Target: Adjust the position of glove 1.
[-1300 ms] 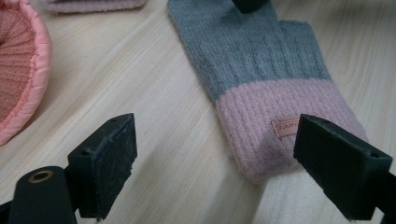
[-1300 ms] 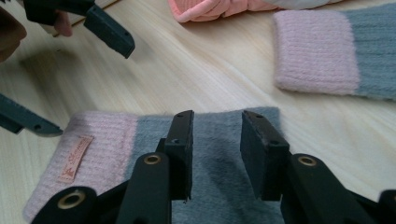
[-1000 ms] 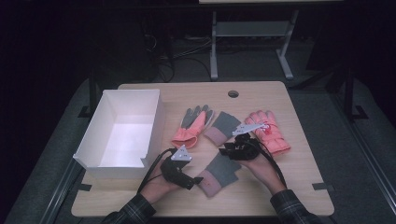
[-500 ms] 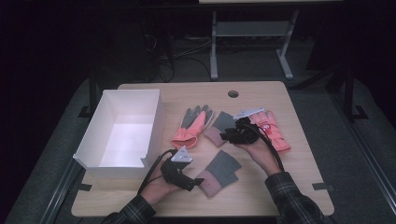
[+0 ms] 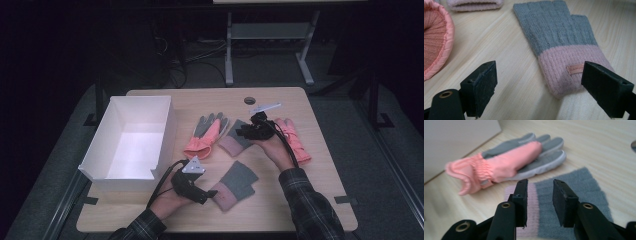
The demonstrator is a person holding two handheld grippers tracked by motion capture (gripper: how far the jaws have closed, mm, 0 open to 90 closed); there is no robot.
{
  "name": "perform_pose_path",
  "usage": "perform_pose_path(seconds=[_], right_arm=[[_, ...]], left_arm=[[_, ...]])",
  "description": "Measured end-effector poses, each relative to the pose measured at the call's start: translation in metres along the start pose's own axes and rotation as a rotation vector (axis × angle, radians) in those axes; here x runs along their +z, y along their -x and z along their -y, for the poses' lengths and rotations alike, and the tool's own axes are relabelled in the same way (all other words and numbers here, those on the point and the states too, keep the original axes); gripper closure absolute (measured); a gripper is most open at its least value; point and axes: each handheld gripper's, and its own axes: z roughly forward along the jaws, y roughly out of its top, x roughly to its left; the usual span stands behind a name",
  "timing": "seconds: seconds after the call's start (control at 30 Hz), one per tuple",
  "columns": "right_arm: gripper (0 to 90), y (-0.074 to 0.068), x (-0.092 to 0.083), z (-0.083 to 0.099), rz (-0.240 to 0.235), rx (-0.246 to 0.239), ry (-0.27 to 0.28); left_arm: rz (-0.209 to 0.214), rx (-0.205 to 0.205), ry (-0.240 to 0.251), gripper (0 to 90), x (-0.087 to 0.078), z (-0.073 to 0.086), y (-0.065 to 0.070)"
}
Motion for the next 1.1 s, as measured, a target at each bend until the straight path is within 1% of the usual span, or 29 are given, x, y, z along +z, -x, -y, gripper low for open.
perform_pose_path(seconds=[0.07, 0.17, 0.2, 0.23, 0.27, 0.3, 0.37, 0.4, 0.43, 0.5, 0.53, 0.57, 0.6, 0.63, 0.7, 0.77, 0.8, 0.83, 0.93, 1.07, 1.1], right_arm=[[64.9, 0.005, 0.011, 0.003, 0.011, 0.015, -0.019], [64.9, 0.005, 0.021, 0.005, 0.021, 0.033, -0.037], [64.9, 0.005, 0.021, 0.005, 0.021, 0.033, -0.037], [64.9, 0.006, 0.028, 0.006, 0.034, 0.022, -0.041], [64.9, 0.007, 0.03, 0.006, 0.041, 0.015, -0.042], [64.9, 0.007, 0.033, 0.007, 0.048, 0.018, -0.048], [64.8, 0.008, 0.036, 0.008, 0.047, 0.02, -0.05], [64.9, 0.009, 0.041, 0.01, 0.053, 0.01, -0.066], [64.9, 0.009, 0.041, 0.01, 0.053, 0.01, -0.066], [65.2, 0.009, 0.046, 0.012, 0.061, -0.006, -0.08], [67.4, 0.009, 0.049, 0.014, 0.074, -0.023, -0.093], [67.4, 0.009, 0.049, 0.014, 0.074, -0.023, -0.093], [69.6, 0.008, 0.05, 0.014, 0.085, -0.048, -0.095], [69.6, 0.008, 0.05, 0.014, 0.085, -0.048, -0.095], [72.6, 0.005, 0.05, 0.015, 0.103, -0.066, -0.098], [73.6, 0.005, 0.051, 0.015, 0.106, -0.072, -0.099], [76.8, 0.004, 0.051, 0.015, 0.109, -0.07, -0.101], [76.8, 0.004, 0.051, 0.015, 0.109, -0.07, -0.101], [84.9, 0.006, 0.05, 0.016, 0.105, -0.045, -0.103], [86.6, 0.006, 0.05, 0.015, 0.106, -0.033, -0.105], [87.1, 0.007, 0.049, 0.015, 0.097, -0.011, -0.103]], left_arm=[[0.001, -0.001, 0.002, 12.8, 0.001, 0.0, 0.0], [0.002, -0.003, 0.004, 12.8, 0.0, 0.0, 0.001], [0.002, -0.003, 0.004, 12.8, 0.0, 0.0, 0.001], [0.0, 0.001, 0.008, 12.8, 0.0, 0.0, 0.001], [0.0, 0.001, 0.008, 12.8, 0.0, 0.0, 0.001], [0.0, 0.0, 0.009, 12.8, 0.0, 0.0, 0.001], [-0.001, 0.0, 0.007, 12.8, 0.0, 0.0, 0.001], [0.001, -0.002, 0.009, 12.8, 0.0, 0.0, 0.001], [0.001, -0.002, 0.009, 12.8, 0.0, 0.0, 0.001], [0.001, 0.001, 0.006, 12.8, 0.0, 0.0, 0.0], [0.001, 0.004, 0.002, 12.8, -0.001, 0.0, 0.0], [0.001, 0.004, 0.002, 12.8, -0.001, 0.0, 0.0], [0.001, 0.005, 0.003, 12.8, -0.001, 0.0, -0.001], [0.001, -0.002, 0.009, 12.8, -0.001, 0.0, 0.0], [-0.002, -0.004, 0.01, 12.8, -0.001, 0.001, -0.001], [-0.003, -0.005, 0.01, 12.8, -0.002, 0.001, -0.001], [-0.004, -0.004, 0.01, 12.8, -0.001, 0.001, 0.0], [-0.004, -0.005, 0.008, 12.8, -0.001, 0.001, 0.0], [-0.002, 0.0, 0.0, 12.8, 0.0, 0.0, 0.001], [-0.003, -0.001, 0.003, 12.8, -0.001, 0.001, 0.0], [-0.005, -0.007, 0.003, 12.8, -0.001, 0.001, -0.001]])
